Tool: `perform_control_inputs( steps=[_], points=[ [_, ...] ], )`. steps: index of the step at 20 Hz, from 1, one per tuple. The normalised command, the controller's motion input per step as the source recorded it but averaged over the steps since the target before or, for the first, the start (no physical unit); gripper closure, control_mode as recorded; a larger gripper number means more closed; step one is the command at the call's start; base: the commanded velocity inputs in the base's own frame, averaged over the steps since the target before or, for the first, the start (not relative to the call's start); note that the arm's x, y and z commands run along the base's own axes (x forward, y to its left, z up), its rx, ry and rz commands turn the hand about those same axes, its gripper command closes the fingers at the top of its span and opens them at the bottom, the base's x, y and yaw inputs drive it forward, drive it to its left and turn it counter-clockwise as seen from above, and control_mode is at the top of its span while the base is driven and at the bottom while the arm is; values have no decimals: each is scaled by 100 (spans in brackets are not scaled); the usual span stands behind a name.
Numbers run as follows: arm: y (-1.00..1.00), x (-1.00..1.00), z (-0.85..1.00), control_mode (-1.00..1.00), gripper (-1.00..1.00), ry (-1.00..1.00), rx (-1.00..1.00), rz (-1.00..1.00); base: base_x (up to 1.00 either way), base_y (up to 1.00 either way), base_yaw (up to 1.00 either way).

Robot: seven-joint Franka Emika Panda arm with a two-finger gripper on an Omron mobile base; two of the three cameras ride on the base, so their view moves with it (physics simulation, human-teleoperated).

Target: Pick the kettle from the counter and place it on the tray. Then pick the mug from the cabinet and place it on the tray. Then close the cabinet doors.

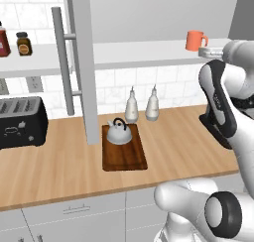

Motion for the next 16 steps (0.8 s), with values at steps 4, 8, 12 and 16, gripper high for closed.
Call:
perform_control_inputs(
  steps=[4,8,12,16],
  points=[
    [-25,48,2,-100,-100,0,8,0,0,0,0],
    [-15,44,0,-100,-100,0,1,0,0,0,0],
    [0,41,0,-100,-100,6,0,0,0,0,0],
    [-2,38,0,-100,-100,7,0,0,0,0,0]
  ],
)
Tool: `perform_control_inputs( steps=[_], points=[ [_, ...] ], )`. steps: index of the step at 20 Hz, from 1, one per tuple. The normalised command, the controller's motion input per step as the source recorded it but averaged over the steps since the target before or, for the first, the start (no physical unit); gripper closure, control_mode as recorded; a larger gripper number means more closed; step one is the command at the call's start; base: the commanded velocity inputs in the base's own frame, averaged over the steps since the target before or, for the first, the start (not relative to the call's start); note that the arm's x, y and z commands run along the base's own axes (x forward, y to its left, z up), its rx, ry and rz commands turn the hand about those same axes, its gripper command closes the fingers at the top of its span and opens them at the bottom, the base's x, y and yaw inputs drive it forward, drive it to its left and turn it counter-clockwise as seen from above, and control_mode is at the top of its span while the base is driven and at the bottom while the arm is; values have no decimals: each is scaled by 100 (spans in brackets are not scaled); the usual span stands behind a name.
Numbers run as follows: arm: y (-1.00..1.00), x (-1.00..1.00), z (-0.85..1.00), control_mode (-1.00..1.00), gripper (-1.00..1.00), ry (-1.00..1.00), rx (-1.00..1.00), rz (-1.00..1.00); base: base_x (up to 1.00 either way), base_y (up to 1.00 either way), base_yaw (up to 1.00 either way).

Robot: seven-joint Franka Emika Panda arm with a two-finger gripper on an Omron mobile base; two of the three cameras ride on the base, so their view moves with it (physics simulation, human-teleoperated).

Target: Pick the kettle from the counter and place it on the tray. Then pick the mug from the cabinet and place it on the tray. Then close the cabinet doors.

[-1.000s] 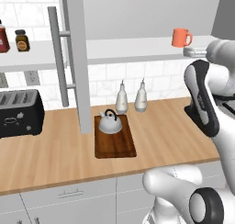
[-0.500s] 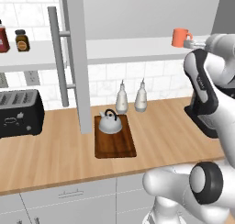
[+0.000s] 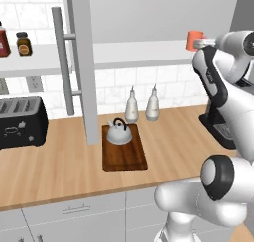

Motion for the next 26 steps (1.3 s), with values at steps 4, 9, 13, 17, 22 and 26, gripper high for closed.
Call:
perform_control_inputs(
  steps=[4,9,13,17,22,26],
  points=[
    [-14,33,0,-100,-100,0,0,2,0,0,0],
    [-12,33,0,-100,-100,0,0,3,0,0,0],
    [-12,26,0,-100,-100,0,0,0,0,0,0],
    [-25,25,0,-100,-100,0,0,0,0,0,0],
    [-24,23,0,-100,-100,0,0,0,0,0,0],
    [-15,24,0,-100,-100,0,0,3,0,0,0]
  ],
)
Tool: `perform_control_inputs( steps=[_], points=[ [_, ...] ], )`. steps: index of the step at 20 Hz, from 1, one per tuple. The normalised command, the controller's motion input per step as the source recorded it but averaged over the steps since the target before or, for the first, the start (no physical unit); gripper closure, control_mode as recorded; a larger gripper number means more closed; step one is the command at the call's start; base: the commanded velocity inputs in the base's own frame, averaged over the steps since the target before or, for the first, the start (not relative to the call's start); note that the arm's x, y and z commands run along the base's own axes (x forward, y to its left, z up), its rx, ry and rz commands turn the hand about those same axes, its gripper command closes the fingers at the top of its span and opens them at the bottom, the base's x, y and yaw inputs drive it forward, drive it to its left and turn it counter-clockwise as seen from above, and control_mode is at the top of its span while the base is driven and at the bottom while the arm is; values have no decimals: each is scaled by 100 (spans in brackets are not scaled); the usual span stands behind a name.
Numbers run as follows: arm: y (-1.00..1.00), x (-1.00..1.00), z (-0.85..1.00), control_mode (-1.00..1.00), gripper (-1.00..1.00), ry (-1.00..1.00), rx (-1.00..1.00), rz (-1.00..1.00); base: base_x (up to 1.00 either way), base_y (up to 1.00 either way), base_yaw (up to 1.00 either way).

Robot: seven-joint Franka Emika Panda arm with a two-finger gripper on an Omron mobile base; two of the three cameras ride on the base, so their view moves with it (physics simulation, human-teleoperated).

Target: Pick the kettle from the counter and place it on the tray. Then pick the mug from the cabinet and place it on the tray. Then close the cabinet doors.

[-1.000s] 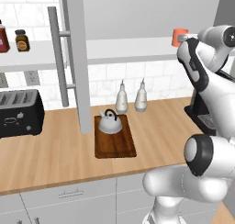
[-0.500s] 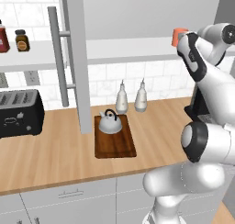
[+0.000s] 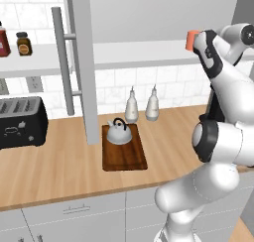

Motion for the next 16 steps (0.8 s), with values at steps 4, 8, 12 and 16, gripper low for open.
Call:
perform_control_inputs(
  steps=[4,8,12,16],
  points=[
    [-12,23,0,-100,-100,0,2,9,0,0,0],
    [-16,22,0,-100,-100,-1,4,10,0,0,0],
    [-24,21,-1,-100,-100,-1,5,10,0,0,0],
    [-7,10,-4,-100,-100,0,0,9,0,0,0]
  ],
)
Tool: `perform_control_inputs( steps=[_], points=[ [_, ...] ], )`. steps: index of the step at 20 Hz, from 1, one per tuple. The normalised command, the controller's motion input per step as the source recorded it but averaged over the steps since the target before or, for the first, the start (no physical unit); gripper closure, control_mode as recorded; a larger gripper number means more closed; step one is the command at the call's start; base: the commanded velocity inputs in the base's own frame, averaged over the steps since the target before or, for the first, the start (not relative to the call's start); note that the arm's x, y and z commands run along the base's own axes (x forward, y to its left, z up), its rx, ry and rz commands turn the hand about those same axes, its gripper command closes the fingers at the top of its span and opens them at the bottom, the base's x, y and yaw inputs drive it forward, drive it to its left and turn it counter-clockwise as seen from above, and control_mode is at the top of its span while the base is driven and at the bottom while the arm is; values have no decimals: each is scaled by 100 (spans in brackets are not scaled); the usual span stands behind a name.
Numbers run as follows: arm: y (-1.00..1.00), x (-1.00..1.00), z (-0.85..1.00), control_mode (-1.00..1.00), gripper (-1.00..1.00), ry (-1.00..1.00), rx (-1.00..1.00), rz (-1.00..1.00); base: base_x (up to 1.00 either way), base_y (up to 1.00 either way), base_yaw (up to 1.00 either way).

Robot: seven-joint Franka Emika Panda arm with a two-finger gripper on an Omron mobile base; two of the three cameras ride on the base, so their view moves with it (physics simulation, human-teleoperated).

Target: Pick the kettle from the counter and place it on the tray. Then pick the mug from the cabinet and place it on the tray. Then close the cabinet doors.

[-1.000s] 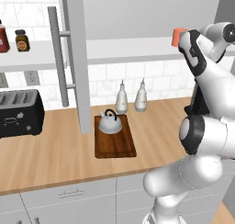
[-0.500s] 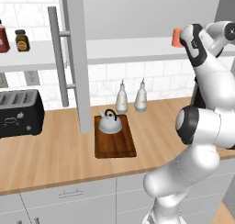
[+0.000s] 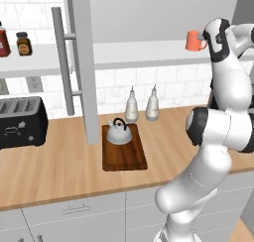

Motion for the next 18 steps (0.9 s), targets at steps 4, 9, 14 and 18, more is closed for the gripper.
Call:
perform_control_inputs(
  steps=[4,9,14,18],
  points=[
    [-4,9,-4,-100,-100,0,0,9,0,0,0],
    [0,13,-6,-100,-100,0,0,9,0,0,0],
    [0,17,-7,-100,-100,0,0,9,0,0,0],
    [0,14,-9,-100,100,0,0,8,0,0,0]
  ],
)
